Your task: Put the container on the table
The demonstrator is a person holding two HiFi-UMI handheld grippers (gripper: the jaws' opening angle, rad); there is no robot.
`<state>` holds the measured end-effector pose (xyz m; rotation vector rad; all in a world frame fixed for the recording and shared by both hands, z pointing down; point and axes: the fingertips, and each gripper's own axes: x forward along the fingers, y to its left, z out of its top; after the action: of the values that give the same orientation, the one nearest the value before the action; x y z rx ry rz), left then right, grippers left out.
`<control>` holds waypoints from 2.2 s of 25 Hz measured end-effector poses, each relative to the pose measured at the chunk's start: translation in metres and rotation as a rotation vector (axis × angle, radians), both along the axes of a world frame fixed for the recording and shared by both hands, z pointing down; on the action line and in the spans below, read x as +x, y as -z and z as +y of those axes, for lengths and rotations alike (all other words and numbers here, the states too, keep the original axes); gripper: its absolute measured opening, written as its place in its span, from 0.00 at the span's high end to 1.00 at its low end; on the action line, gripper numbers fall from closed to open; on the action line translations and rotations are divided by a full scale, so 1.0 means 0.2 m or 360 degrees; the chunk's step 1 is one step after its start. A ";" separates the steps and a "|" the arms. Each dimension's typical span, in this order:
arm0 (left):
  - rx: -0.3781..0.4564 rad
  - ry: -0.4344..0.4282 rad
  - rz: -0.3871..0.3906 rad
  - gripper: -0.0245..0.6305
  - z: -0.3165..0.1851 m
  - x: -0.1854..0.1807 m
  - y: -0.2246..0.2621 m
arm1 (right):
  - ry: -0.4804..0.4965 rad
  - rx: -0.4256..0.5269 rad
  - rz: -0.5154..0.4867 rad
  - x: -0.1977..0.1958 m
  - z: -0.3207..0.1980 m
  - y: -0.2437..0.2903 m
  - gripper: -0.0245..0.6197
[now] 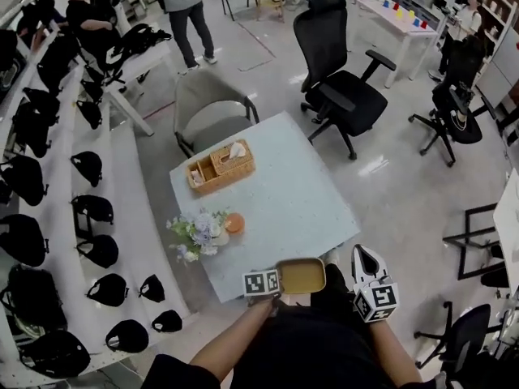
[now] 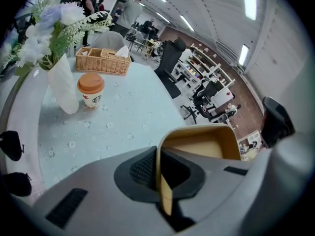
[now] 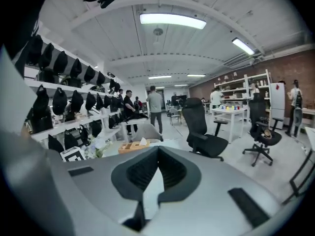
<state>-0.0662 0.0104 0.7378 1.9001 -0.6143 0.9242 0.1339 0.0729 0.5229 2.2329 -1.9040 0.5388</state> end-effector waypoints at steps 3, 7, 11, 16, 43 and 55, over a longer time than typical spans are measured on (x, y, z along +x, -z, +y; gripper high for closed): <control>-0.0016 0.0092 -0.0001 0.95 -0.06 0.09 -0.02 | 0.0180 0.0018 0.0008 0.09 -0.18 0.01 0.96; -0.0009 0.0253 -0.0011 0.95 -0.12 0.22 -0.02 | 0.0337 0.0014 -0.0029 0.23 -0.33 -0.02 0.96; -0.0001 0.0396 -0.0013 0.95 -0.18 0.34 0.01 | 0.0446 0.0031 -0.0041 0.39 -0.46 -0.01 0.96; 0.0003 0.0510 -0.0081 0.95 -0.23 0.43 0.04 | 0.0539 -0.0005 -0.0101 0.54 -0.55 -0.03 0.96; 0.0026 0.0977 -0.0102 0.95 -0.85 0.62 -0.13 | 0.0890 -0.0054 -0.0187 0.61 -1.03 -0.26 0.96; -0.0035 0.1092 -0.0171 0.95 -1.28 0.52 -0.39 | 0.0866 -0.0237 -0.0179 0.55 -1.38 -0.46 0.96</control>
<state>0.0374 -0.2461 0.8150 1.4586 -1.2148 0.5753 0.2447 -0.2024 0.6148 1.5254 -2.3106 0.6911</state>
